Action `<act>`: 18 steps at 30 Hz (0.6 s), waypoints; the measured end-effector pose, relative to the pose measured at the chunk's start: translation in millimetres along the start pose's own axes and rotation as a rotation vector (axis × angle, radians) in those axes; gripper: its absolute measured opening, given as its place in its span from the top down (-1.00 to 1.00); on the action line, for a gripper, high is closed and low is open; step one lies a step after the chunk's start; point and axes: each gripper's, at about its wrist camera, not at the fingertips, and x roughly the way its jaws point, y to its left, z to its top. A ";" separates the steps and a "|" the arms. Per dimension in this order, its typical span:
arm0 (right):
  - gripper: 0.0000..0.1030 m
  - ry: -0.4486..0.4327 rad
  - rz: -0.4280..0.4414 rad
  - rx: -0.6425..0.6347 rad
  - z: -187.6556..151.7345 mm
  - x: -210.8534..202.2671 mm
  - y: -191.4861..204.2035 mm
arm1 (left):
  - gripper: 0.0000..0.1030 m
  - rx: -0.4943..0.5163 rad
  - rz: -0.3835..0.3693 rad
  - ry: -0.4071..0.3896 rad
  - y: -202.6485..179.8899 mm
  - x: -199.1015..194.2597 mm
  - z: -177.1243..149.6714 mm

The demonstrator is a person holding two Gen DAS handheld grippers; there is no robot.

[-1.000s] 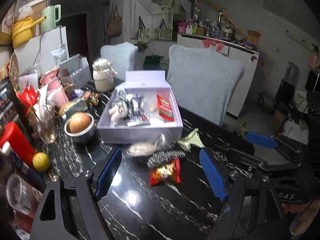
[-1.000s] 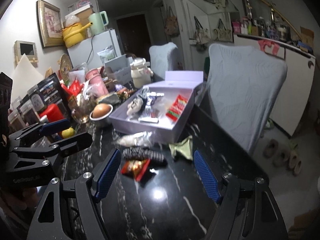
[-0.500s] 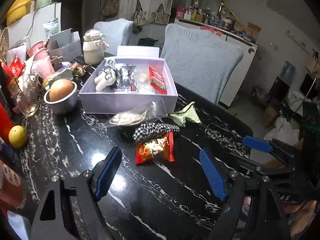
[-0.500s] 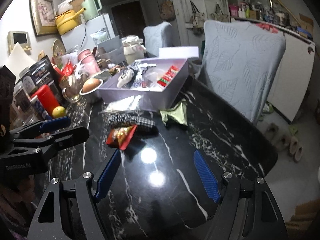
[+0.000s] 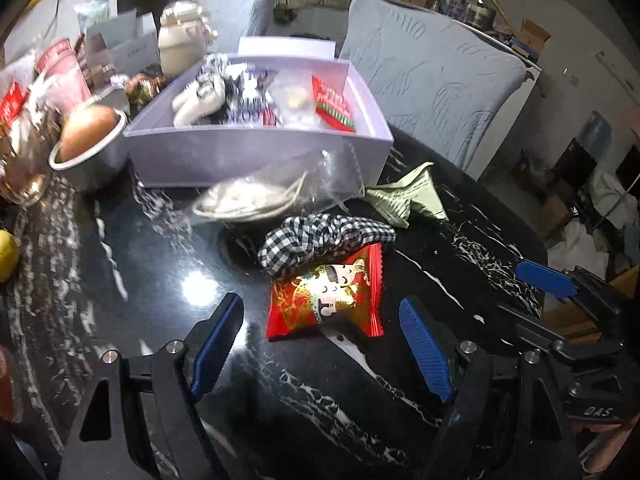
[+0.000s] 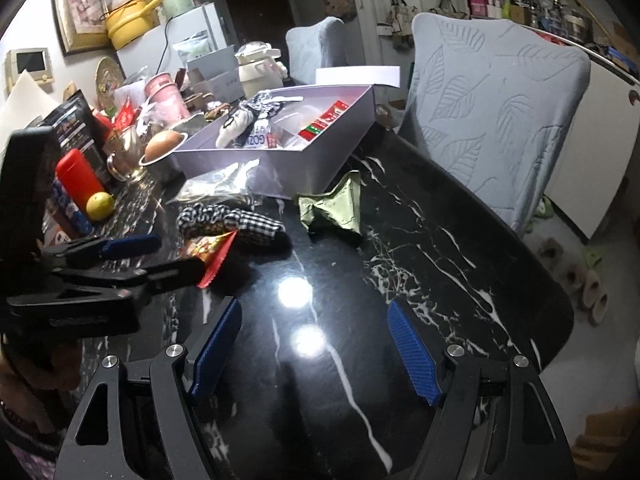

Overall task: Organize soft objects
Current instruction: 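Lower both open grippers toward the red candy packet and gingham scrunchie, then grasp the red-and-gold candy packet with the left gripper while the right gripper grasps the gingham scrunchie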

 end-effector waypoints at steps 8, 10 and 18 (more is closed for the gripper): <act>-0.48 0.011 0.021 -0.018 8.2 6.6 -3.4 | -0.50 -0.033 -0.010 0.031 6.2 22.7 5.9; -0.48 0.015 0.025 -0.016 9.6 8.4 -3.6 | -0.27 -0.014 0.031 0.021 5.9 24.4 6.0; -0.48 0.039 0.041 -0.087 25.8 24.7 8.6 | 0.02 -0.043 0.012 -0.023 22.6 3.9 0.3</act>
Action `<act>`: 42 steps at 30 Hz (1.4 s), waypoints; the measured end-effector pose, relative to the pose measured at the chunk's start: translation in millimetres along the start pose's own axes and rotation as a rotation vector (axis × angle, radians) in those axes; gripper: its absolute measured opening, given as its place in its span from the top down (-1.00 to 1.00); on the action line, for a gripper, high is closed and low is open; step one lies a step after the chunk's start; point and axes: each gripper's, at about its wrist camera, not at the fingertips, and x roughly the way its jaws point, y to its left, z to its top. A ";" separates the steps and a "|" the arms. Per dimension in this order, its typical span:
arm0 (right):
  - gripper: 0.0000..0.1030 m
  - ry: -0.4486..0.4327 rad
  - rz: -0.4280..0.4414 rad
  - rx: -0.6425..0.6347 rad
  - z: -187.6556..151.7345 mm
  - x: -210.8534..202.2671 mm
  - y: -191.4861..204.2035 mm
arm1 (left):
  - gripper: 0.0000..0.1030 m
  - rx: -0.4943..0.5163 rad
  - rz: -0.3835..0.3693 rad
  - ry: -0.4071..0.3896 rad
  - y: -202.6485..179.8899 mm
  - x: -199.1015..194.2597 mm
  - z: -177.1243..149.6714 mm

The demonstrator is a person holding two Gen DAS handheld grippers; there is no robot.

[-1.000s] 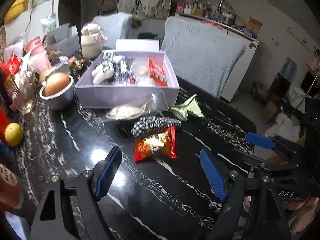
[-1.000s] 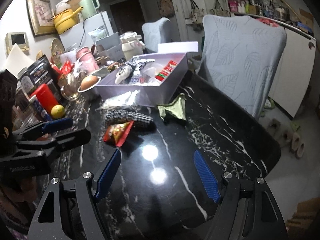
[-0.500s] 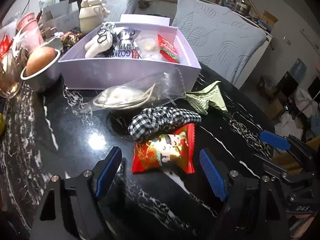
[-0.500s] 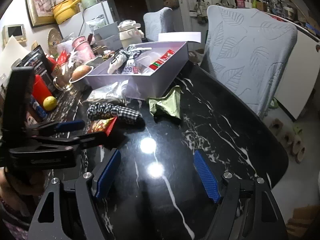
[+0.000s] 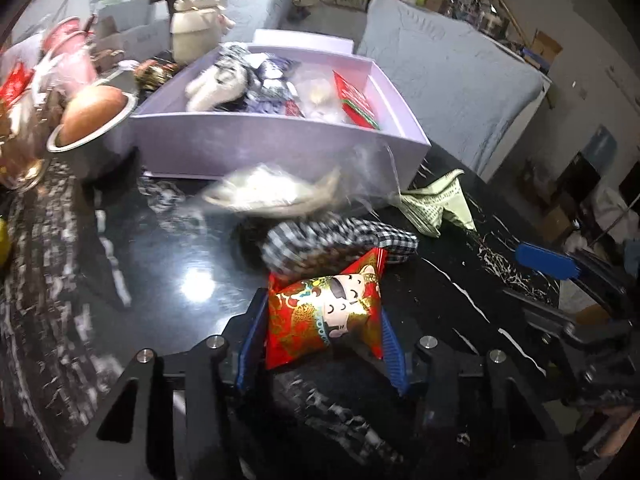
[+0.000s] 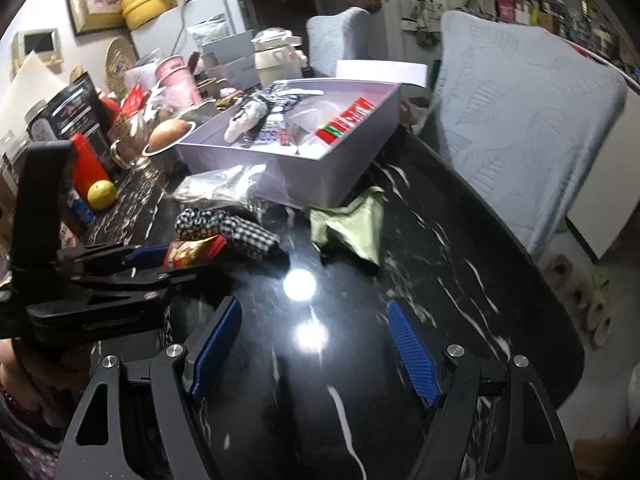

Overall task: Organize soft objects
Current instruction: 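Grasp the red-and-gold candy packet with the left gripper while the right gripper grasps the gingham scrunchie, then lift both held items and carry them toward the open white box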

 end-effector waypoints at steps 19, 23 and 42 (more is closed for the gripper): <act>-0.47 0.107 0.104 -0.206 50.2 77.4 44.5 | 0.02 -0.132 0.093 -0.058 68.9 -37.1 -11.5; -0.20 0.130 0.108 -0.250 49.2 84.8 51.7 | 0.02 -0.139 0.081 -0.049 70.0 -34.0 -12.3; 0.61 0.110 0.067 -0.134 -0.4 32.0 56.7 | 0.02 -0.122 0.025 -0.050 56.8 -47.4 -28.2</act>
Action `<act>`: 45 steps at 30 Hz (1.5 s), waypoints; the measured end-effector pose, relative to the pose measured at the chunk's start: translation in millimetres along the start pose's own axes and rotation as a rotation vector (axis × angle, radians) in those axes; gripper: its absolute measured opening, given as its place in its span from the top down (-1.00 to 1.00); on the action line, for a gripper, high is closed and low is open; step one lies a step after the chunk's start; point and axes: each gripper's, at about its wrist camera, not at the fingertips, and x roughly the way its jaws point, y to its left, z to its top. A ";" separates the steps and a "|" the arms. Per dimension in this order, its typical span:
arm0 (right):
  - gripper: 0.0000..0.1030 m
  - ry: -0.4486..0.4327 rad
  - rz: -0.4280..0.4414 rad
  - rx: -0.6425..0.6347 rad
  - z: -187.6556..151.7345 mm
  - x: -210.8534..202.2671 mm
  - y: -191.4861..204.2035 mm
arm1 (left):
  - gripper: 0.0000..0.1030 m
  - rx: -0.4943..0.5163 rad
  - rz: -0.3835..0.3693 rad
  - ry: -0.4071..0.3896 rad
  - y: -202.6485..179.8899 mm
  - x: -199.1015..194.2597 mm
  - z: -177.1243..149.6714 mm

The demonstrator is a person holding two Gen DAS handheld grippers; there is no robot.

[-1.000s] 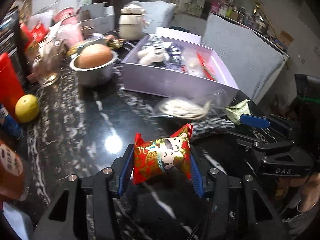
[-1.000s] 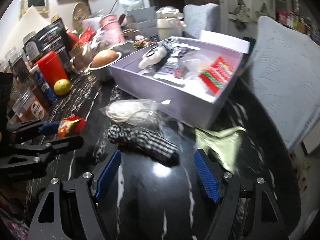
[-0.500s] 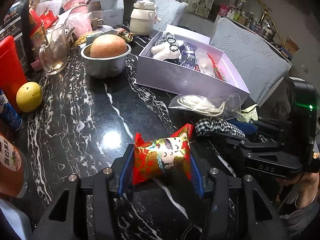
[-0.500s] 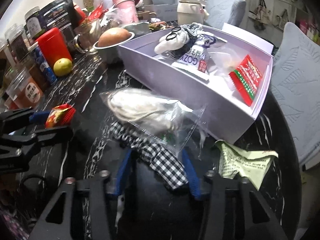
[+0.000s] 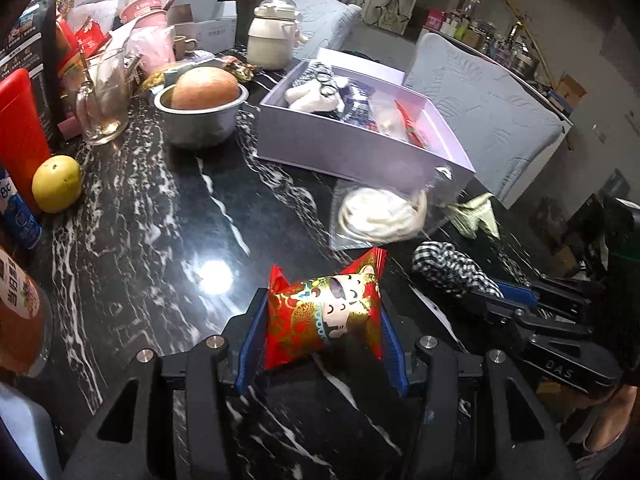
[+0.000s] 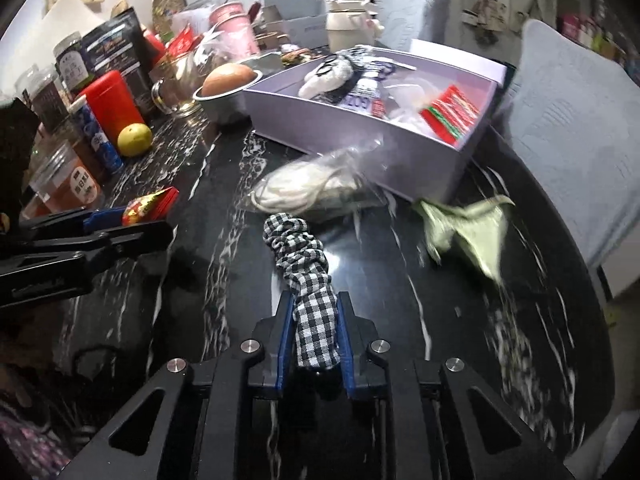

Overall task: Organize soft objects
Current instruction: 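Lift both held items and carry them toward the open white box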

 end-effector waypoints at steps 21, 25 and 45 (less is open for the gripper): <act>0.32 0.002 -0.089 0.094 -45.4 -21.8 -5.7 | 0.02 0.071 -0.057 0.037 -38.1 -8.4 -23.3; 0.55 -0.006 -0.121 0.045 -43.9 -17.5 0.5 | 0.02 0.059 -0.045 0.037 -35.1 -8.4 -23.2; 0.63 -0.156 0.000 0.128 -56.3 -79.5 12.6 | 0.02 0.127 -0.085 -0.067 -60.2 -46.7 -17.4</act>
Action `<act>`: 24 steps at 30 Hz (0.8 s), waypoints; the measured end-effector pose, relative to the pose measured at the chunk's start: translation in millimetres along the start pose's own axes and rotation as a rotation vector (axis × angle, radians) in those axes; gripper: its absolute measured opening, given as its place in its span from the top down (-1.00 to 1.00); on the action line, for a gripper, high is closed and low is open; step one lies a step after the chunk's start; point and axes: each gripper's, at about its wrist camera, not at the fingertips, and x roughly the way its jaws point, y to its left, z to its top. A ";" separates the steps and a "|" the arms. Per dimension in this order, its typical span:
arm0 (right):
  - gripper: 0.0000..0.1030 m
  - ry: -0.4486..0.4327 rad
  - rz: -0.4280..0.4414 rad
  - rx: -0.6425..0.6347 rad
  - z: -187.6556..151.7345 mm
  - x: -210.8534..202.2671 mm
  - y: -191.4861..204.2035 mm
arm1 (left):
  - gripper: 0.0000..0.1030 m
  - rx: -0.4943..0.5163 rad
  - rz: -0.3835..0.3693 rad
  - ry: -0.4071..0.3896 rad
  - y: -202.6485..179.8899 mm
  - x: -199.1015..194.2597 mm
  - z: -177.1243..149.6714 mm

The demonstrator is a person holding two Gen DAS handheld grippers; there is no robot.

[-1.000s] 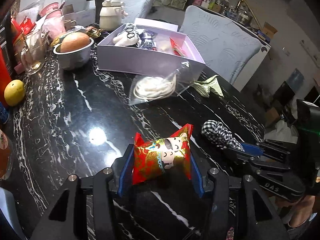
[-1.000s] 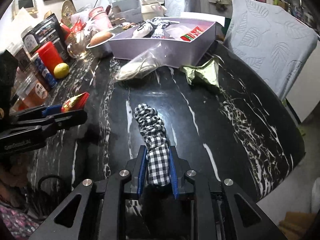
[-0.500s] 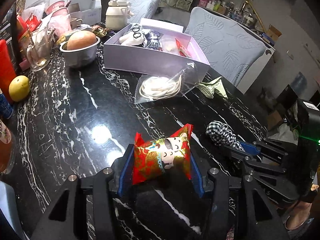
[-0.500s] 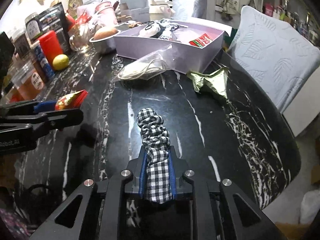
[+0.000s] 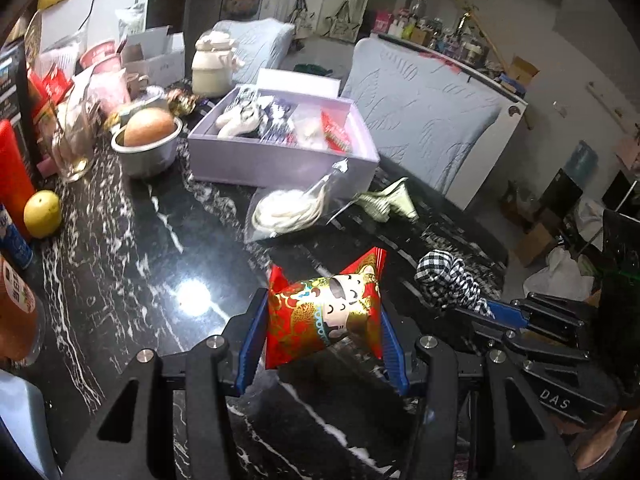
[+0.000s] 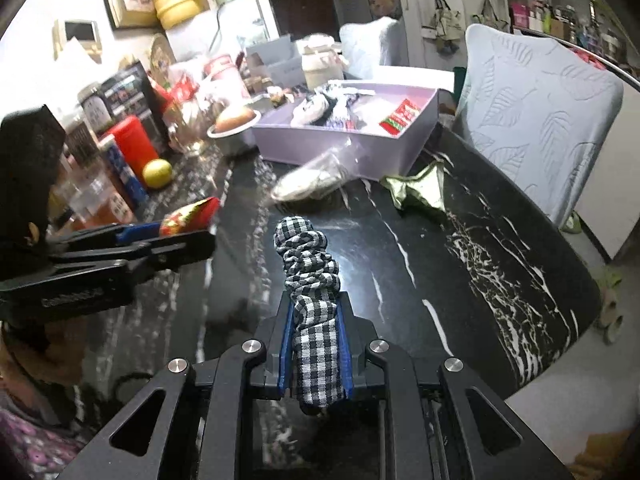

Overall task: Organize soft objects
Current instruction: 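Lift both held items and carry them toward the open white box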

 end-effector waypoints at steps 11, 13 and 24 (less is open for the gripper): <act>0.63 -0.104 -0.020 -0.021 27.8 -31.3 5.2 | 0.02 0.067 -0.020 -0.113 -14.8 -20.6 34.8; 0.63 -0.117 -0.018 -0.029 36.1 -34.1 3.8 | 0.02 0.079 -0.026 -0.136 -16.7 -22.6 45.1; 0.63 -0.192 -0.023 -0.053 87.8 -35.5 -11.1 | 0.02 0.107 -0.059 -0.216 -23.9 -8.1 103.6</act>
